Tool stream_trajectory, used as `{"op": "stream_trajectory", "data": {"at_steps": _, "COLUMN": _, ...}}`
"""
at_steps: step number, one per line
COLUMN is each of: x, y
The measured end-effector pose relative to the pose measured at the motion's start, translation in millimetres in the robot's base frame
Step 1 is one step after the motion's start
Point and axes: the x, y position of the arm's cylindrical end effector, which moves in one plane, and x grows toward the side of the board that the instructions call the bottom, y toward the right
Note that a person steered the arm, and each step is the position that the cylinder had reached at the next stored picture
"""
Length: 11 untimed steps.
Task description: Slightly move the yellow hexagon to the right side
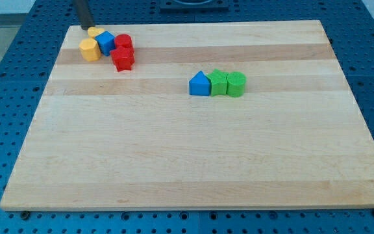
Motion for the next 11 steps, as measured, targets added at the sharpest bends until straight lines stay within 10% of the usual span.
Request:
{"op": "stream_trajectory", "data": {"at_steps": 6, "x": 114.2, "y": -25.2}}
{"op": "stream_trajectory", "data": {"at_steps": 11, "x": 23.3, "y": -13.0}}
